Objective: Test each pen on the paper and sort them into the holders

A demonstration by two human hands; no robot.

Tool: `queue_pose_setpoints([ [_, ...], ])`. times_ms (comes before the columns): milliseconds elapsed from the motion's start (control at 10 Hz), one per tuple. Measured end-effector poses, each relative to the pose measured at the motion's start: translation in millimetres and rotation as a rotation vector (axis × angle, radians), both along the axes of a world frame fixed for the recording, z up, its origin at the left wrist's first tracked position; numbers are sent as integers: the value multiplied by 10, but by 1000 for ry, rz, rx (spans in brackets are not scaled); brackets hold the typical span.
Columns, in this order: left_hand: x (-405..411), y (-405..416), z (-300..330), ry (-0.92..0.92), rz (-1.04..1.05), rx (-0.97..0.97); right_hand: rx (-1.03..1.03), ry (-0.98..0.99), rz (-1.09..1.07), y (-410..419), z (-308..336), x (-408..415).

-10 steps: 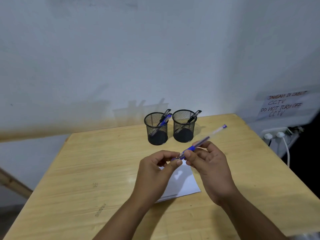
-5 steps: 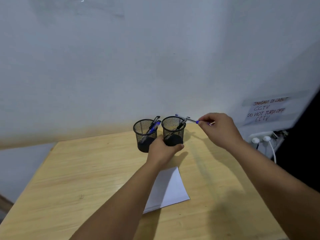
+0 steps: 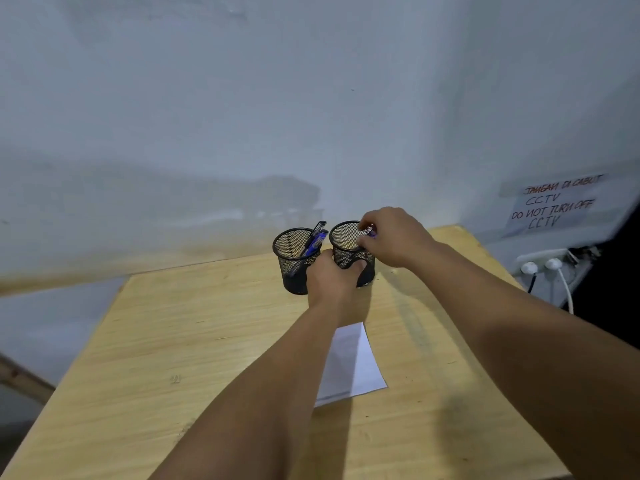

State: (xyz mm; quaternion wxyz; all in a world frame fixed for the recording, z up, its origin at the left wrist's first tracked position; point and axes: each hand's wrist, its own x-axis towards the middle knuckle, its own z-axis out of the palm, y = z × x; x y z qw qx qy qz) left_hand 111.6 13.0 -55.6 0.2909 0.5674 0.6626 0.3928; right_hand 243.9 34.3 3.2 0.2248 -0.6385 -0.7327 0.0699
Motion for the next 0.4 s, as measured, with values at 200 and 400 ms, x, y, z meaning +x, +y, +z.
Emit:
queue_pose_setpoints([
  [200,-63,-74,42,28,-25,-14,190,168,-29,-149,-237,-17],
  [400,-407,-472,-39,27,-100,73,311,414,-78,-752,-442,-2],
])
